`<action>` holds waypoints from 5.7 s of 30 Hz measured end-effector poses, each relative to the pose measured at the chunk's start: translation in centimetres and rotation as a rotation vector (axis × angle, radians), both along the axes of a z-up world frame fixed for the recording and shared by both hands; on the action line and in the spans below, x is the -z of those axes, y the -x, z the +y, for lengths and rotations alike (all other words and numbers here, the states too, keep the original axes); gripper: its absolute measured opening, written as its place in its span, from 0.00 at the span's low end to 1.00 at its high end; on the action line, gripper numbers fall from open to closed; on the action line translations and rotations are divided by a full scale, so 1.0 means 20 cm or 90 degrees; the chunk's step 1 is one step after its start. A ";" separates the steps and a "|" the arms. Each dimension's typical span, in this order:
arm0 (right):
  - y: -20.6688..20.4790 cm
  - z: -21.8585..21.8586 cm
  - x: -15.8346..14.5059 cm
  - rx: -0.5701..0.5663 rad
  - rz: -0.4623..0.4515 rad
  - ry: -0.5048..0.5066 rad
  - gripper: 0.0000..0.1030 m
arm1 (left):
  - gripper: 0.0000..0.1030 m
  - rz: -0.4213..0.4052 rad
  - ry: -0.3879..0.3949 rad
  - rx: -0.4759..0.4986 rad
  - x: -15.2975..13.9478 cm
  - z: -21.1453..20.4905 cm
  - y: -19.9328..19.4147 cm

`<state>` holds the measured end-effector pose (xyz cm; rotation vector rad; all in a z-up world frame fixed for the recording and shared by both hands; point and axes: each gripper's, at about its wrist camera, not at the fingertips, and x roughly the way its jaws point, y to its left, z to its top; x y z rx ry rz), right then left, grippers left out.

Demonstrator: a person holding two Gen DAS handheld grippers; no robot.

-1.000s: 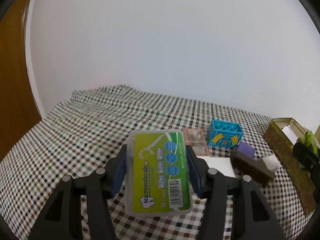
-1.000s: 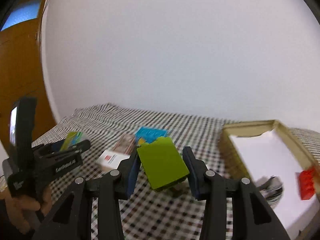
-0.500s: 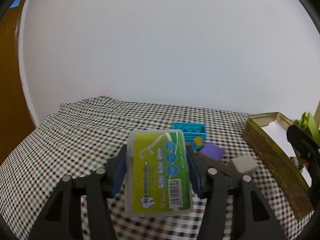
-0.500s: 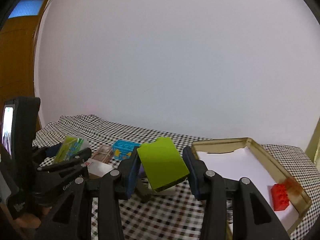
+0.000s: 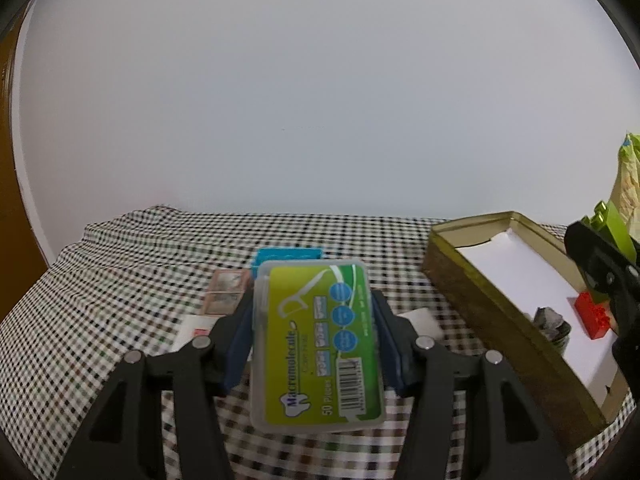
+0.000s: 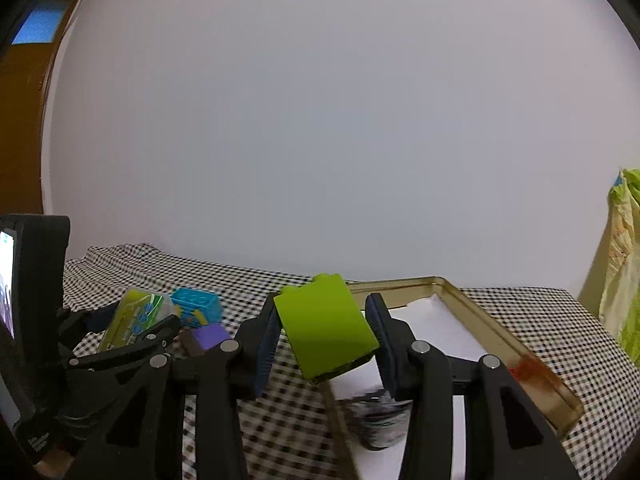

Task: Organize rigid objects
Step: 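Carry both items to the tray and set the lime block on the red brick, then lower the green toothpick case into the tray and open the left gripper, then withdraw both grippers from the tray toward the remaining table items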

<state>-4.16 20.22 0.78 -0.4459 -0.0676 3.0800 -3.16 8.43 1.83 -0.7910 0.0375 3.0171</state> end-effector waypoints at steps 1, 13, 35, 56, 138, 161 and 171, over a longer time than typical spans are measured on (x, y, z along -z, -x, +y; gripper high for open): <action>0.00 0.01 0.00 0.003 0.001 0.000 0.44 | 0.53 0.001 0.000 0.004 0.00 0.02 0.00; 0.02 0.22 0.00 0.060 0.000 0.018 0.44 | 0.53 0.003 -0.010 0.055 -0.02 0.22 -0.01; 0.01 0.63 -0.03 0.172 -0.015 0.041 0.44 | 0.53 0.008 -0.003 0.137 -0.04 0.52 -0.05; 0.05 0.73 0.04 0.162 -0.088 0.030 0.44 | 0.53 -0.041 0.023 0.282 0.03 0.88 -0.12; -0.07 0.95 0.12 0.267 -0.010 0.227 0.83 | 0.99 0.031 0.049 0.231 -0.02 0.80 -0.16; -0.27 0.71 0.07 0.343 0.132 0.093 0.92 | 0.99 0.098 0.060 0.120 -0.04 0.51 -0.15; -0.32 0.54 0.06 0.337 0.132 0.097 0.92 | 0.99 0.073 0.035 0.107 -0.03 0.34 -0.15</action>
